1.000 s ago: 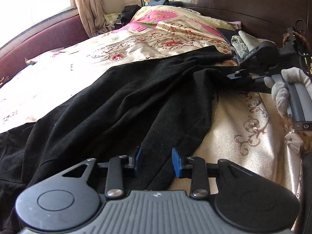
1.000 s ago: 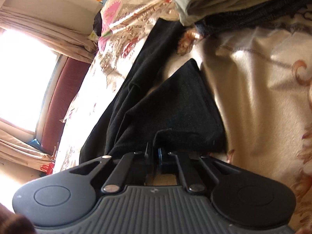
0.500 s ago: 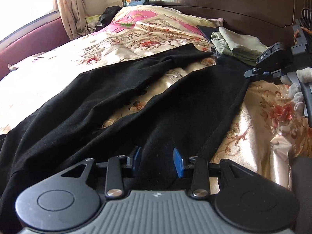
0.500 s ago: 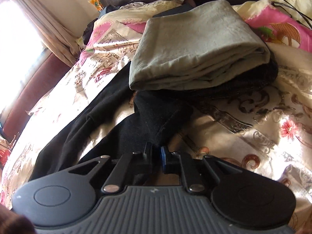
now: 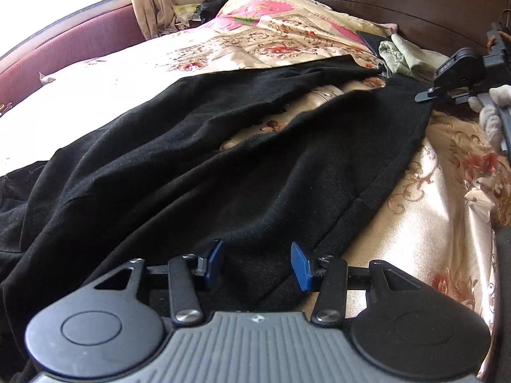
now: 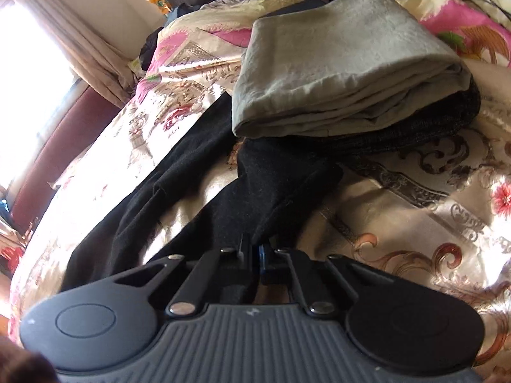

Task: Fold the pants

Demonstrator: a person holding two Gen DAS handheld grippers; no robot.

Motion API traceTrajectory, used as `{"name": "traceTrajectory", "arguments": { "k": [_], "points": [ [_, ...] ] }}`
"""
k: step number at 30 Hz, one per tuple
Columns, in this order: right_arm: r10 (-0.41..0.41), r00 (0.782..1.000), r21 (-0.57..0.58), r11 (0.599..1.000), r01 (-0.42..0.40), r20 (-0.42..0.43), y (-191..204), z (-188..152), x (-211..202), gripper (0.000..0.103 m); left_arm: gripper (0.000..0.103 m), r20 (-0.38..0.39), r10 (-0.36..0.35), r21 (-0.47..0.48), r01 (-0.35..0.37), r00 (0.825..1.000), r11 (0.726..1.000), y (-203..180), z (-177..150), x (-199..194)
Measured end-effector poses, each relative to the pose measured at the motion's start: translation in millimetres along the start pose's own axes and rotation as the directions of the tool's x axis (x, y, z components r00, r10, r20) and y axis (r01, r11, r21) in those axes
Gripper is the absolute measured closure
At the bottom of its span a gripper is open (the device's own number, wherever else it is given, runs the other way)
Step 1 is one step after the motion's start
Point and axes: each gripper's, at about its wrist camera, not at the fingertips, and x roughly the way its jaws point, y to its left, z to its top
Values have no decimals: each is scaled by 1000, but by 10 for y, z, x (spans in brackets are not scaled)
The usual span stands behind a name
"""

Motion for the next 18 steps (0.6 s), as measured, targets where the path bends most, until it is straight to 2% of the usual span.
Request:
{"name": "traceTrajectory", "arguments": {
  "k": [2,4,6,8,9,10,11,13,15,18],
  "points": [
    [43,998,-54,998,-40,55,56,31,-198,98,43,29,-2,-13,2,1000,1000,35,11,-83],
    [54,994,-97,994,-44,99,87,23,-402,98,42,55,-8,-12,9,998,1000,63,6,-133],
    [14,995,-106,994,-4,95,51,-11,-416,98,40,37,-8,-16,9,999,1000,89,-34,-89],
    [-90,996,-140,986,90,9,3,-61,-195,92,40,-8,3,-27,-4,1000,1000,124,-95,2],
    [-143,989,-139,981,136,-42,-23,-83,-105,91,40,-13,7,-32,-8,1000,999,142,-125,0],
    [-157,985,-137,980,146,-69,-46,-130,-88,91,40,-6,9,-34,-9,1000,999,171,-153,-45],
    [-148,987,-132,981,139,-59,-57,-161,-135,90,40,4,10,-33,-10,1000,999,207,-180,-110],
    [-151,988,-128,981,146,-27,-65,-187,-274,74,39,17,27,-28,-26,999,999,291,-231,-226],
    [-159,987,-146,976,158,6,-54,-219,-461,74,39,23,62,-30,-61,998,998,412,-297,-345],
    [-170,984,-253,951,176,44,113,-366,-701,73,39,36,124,-60,-122,992,991,613,-427,-539]
  ]
}}
